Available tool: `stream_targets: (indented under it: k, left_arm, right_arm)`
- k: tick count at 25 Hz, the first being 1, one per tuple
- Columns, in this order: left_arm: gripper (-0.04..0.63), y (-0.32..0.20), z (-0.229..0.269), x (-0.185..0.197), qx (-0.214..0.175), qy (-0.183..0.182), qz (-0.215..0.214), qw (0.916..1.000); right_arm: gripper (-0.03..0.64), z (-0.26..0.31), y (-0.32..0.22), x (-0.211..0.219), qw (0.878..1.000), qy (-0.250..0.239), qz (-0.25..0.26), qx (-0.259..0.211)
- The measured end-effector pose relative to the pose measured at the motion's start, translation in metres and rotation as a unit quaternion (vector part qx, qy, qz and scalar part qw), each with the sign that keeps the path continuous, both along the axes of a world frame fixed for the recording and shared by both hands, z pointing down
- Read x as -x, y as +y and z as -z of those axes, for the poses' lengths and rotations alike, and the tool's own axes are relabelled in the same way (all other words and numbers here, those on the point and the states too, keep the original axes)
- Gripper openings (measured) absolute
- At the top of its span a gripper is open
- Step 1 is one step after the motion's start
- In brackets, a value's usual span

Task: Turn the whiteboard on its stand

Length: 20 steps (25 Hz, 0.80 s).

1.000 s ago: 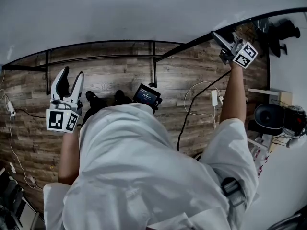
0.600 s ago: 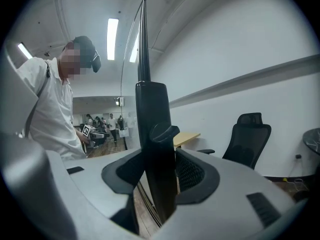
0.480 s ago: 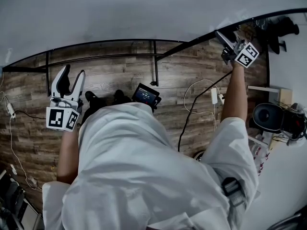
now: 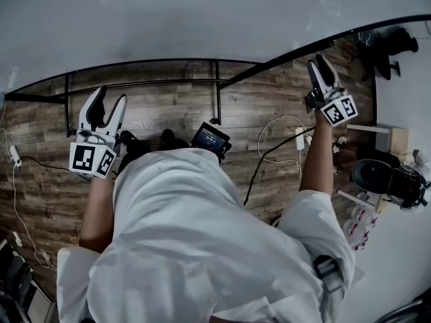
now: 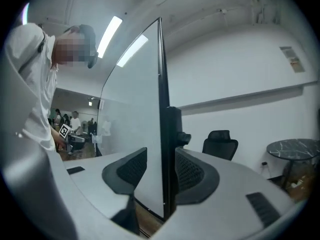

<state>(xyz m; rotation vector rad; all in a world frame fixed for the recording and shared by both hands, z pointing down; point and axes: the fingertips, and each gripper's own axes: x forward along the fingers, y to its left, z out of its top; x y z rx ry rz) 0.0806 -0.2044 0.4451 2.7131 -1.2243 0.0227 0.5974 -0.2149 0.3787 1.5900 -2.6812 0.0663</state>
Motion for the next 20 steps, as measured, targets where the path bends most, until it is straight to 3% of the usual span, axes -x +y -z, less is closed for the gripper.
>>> stream_targets:
  k: [10,20]
  left_arm:
    - [0.238,-0.021,0.016,0.013,-0.024,0.013,0.023,0.9994]
    - [0.230,-0.020,0.048,0.053,-0.054,0.012,0.059,0.9967]
  right_arm:
    - [0.118,0.014,0.024,0.125,0.996,0.010,-0.056,-0.064]
    - [0.032,0.008,0.015,0.264,0.997,-0.004,-0.007,-0.071]
